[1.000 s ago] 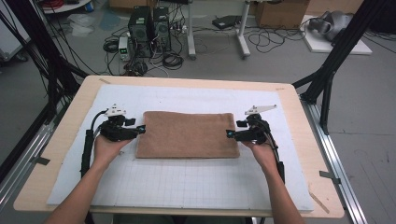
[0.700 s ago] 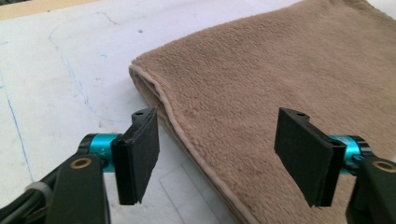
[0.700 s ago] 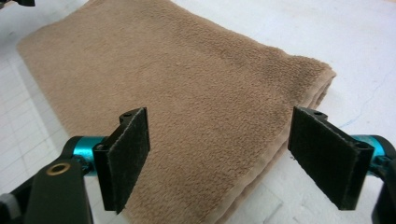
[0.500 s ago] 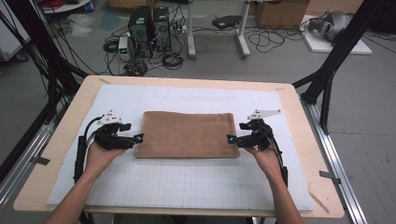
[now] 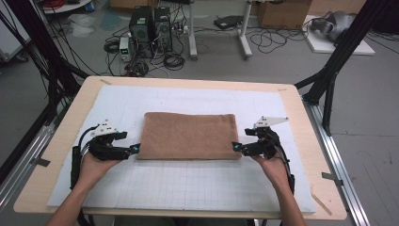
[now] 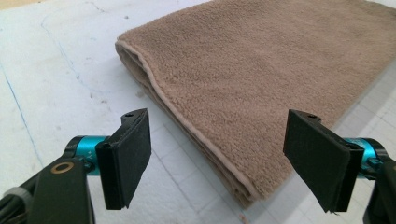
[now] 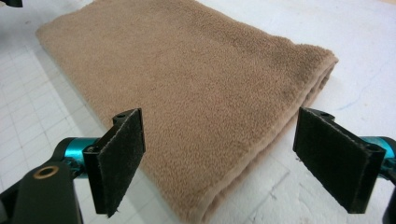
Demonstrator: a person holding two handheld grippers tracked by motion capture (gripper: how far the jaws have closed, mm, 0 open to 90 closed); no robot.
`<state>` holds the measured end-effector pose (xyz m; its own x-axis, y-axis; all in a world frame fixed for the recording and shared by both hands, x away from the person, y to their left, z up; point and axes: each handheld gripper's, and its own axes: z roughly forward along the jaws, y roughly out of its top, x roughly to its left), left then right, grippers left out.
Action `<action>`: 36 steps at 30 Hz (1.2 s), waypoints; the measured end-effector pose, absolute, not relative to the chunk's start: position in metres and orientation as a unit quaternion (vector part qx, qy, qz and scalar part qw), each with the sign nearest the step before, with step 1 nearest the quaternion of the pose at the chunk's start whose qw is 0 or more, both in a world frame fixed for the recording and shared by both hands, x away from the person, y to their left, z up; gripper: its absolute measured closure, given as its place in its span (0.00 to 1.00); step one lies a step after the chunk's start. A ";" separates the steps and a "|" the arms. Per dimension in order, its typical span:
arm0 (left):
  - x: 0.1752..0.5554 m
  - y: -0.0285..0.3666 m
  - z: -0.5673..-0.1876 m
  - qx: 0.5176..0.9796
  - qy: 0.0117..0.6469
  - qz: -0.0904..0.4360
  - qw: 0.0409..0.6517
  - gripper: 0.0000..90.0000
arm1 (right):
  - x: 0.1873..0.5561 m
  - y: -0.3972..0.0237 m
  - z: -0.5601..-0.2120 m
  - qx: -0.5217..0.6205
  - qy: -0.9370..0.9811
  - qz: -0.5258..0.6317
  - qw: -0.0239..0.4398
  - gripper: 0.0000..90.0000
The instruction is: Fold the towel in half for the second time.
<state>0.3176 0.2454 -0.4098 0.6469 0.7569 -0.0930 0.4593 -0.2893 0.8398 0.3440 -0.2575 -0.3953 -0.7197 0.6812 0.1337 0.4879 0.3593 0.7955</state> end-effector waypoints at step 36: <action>0.272 0.260 -0.417 0.782 0.380 0.155 0.469 0.16 | 0.291 -0.282 -0.409 0.364 0.812 0.439 0.122 0.13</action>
